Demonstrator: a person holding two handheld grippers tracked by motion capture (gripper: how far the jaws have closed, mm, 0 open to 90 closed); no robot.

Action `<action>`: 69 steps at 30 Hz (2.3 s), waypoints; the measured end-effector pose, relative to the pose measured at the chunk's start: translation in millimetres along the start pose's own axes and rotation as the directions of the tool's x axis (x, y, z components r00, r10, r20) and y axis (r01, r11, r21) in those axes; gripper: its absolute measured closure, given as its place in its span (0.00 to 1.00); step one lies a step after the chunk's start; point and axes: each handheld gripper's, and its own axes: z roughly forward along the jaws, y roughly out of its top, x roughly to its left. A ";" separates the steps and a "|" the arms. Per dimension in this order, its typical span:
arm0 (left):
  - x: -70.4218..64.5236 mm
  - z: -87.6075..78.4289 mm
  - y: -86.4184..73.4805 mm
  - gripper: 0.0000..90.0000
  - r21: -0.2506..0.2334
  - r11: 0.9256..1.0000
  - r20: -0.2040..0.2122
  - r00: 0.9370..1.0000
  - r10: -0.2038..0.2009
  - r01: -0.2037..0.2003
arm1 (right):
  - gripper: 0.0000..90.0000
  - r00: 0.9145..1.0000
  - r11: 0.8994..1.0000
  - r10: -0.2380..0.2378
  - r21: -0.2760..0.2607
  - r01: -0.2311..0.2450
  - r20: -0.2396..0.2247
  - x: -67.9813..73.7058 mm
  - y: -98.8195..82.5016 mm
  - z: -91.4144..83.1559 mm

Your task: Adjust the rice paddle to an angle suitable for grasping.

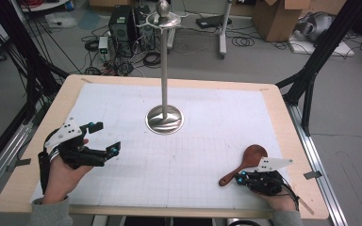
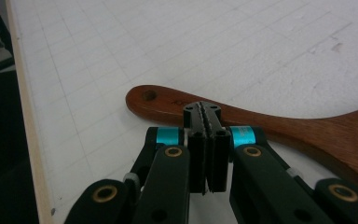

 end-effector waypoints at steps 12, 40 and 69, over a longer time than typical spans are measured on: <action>3.6 -13.5 -3.3 0.02 -0.006 1.000 -0.029 1.000 -0.008 0.007 | 0.99 0.999 0.999 0.014 0.030 -0.016 0.049 -0.8 18.4 23.2; 11.0 -25.6 -12.4 0.02 0.004 0.999 -0.064 0.997 -0.034 0.034 | 1.00 0.993 0.991 0.074 0.103 -0.084 0.096 -31.1 63.4 59.1; 16.8 -31.9 -19.2 0.02 0.001 0.998 -0.074 0.995 -0.063 0.063 | 1.00 0.960 0.972 0.190 0.101 -0.214 0.208 -79.3 81.6 72.5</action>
